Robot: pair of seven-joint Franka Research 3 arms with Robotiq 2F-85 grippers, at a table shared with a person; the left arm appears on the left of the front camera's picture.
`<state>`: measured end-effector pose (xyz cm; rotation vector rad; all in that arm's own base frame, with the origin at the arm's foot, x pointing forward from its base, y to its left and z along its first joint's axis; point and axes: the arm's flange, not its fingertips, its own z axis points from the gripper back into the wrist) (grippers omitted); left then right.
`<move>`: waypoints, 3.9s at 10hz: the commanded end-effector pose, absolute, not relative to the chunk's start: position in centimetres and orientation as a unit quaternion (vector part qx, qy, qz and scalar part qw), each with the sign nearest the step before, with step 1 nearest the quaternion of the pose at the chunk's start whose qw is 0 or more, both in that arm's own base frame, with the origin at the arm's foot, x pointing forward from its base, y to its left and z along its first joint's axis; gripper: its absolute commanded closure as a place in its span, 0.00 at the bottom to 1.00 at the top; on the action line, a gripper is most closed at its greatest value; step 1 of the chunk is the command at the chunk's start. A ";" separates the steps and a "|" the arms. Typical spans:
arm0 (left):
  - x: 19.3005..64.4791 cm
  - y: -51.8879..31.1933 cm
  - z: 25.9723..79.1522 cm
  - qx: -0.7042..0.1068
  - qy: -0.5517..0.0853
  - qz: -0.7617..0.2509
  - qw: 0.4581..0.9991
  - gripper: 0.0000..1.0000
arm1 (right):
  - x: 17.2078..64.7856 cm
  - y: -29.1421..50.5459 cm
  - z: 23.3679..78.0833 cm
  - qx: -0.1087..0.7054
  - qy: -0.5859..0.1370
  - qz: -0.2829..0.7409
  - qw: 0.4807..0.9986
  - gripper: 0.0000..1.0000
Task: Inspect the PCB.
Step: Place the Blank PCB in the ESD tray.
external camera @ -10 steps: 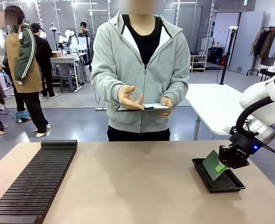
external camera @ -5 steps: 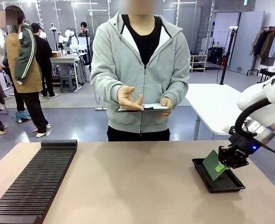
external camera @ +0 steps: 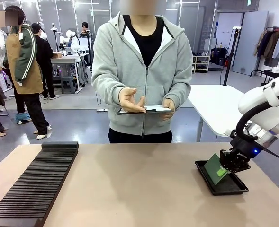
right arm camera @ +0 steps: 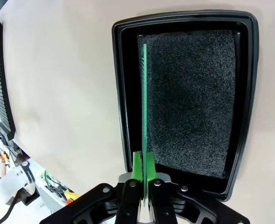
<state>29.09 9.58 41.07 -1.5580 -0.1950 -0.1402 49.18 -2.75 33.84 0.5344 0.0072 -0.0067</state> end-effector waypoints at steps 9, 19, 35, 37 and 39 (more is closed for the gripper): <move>29.0 9.7 41.2 -0.702 -0.089 -0.064 0.704 0.00 | 47.8 -1.0 34.2 0.182 -0.026 -0.027 0.983 0.04; 29.0 9.7 41.2 -0.702 -0.089 -0.064 0.704 0.00 | 46.8 0.2 36.5 0.154 -0.049 -0.006 0.987 0.00; 29.0 9.7 41.2 -0.702 -0.089 -0.064 0.704 0.00 | 46.8 0.2 36.5 0.154 -0.049 -0.006 0.987 0.00; 29.0 9.7 41.2 -0.702 -0.089 -0.064 0.704 0.00 | 46.8 0.2 36.5 0.154 -0.049 -0.006 0.987 0.00; 29.0 9.7 41.2 -0.702 -0.089 -0.064 0.704 0.00 | 46.8 0.2 36.5 0.154 -0.049 -0.006 0.987 0.00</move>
